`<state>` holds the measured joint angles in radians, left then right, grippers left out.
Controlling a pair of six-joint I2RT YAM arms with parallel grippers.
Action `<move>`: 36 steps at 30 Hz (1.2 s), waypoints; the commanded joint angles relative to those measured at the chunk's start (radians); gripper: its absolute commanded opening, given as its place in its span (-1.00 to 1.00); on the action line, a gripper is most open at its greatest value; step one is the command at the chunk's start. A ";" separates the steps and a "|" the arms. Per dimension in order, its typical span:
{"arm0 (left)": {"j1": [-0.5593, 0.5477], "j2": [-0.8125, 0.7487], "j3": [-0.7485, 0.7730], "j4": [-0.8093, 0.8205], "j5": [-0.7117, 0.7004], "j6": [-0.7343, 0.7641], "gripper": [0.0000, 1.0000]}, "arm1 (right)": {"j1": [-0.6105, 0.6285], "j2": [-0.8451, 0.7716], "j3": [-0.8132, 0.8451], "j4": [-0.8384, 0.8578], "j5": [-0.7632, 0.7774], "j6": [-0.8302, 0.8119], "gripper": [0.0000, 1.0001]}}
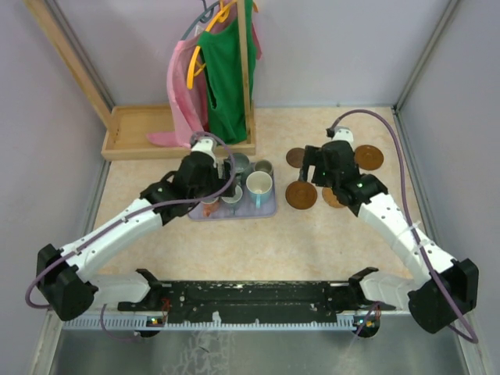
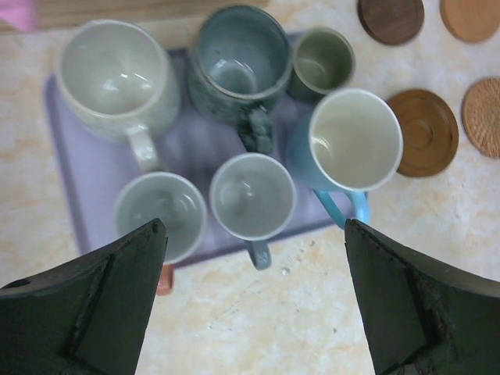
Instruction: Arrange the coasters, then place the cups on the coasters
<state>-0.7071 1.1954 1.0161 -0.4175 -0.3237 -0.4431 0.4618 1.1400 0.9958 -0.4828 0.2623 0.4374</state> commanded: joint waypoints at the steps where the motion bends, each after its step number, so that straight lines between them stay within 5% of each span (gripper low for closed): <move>1: -0.112 0.055 0.041 -0.024 -0.083 -0.070 1.00 | 0.001 -0.062 0.004 -0.041 0.004 0.025 0.79; 16: -0.316 0.268 0.107 0.008 -0.148 -0.236 1.00 | -0.067 -0.273 -0.056 -0.130 0.116 0.087 0.82; 36: -0.328 0.426 0.154 0.088 -0.234 -0.256 0.82 | -0.072 -0.314 -0.064 -0.206 0.187 0.078 0.88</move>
<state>-1.0302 1.6012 1.1355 -0.3611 -0.5175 -0.6872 0.3962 0.8352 0.9298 -0.6876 0.4191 0.5171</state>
